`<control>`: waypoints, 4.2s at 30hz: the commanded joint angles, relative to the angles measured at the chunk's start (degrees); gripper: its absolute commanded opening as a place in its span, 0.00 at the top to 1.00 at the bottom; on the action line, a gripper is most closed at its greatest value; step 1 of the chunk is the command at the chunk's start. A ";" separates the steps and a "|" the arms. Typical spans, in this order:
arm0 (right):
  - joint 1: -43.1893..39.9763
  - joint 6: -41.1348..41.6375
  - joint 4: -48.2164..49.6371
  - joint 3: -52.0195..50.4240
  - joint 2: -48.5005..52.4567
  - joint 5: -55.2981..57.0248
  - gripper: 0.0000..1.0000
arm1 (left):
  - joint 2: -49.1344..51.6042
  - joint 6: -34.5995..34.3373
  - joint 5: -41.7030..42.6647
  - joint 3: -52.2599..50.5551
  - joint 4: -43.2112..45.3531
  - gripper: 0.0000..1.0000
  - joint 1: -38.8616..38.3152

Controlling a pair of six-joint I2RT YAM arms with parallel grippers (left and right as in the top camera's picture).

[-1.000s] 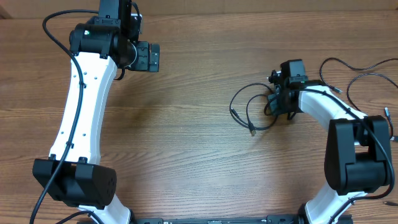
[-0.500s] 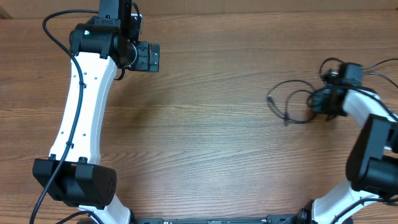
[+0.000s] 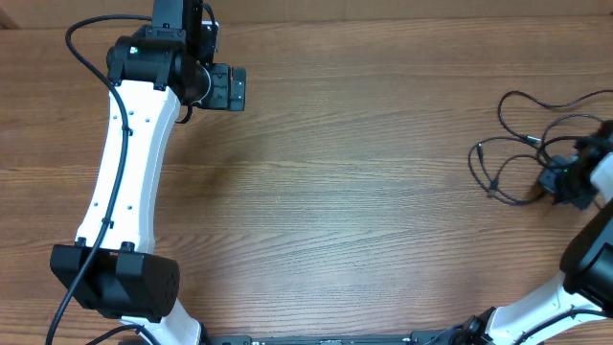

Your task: Untangle cables

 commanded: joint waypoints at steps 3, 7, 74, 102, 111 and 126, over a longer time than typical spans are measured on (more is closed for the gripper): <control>-1.46 2.99 -6.40 9.38 -3.13 -1.51 0.96 | 0.46 0.87 0.66 0.74 0.07 0.00 0.24; -1.18 2.99 -13.11 15.63 -6.99 -4.26 0.96 | 0.46 0.87 0.66 0.74 0.07 0.00 0.24; 36.11 3.04 -30.05 20.48 -33.14 -13.44 0.00 | 0.46 0.87 0.66 0.74 0.07 0.00 0.26; 36.11 3.04 -30.05 20.48 -33.14 -13.44 0.00 | -8.22 11.04 10.99 -0.02 14.60 0.00 -1.27; 36.11 3.04 -30.05 20.48 -33.14 -13.44 0.00 | -24.76 11.85 10.99 -18.62 35.32 0.00 -1.25; 36.11 3.04 -30.05 20.48 -33.14 -13.44 0.00 | -56.28 8.04 8.55 -66.71 79.60 0.00 -1.03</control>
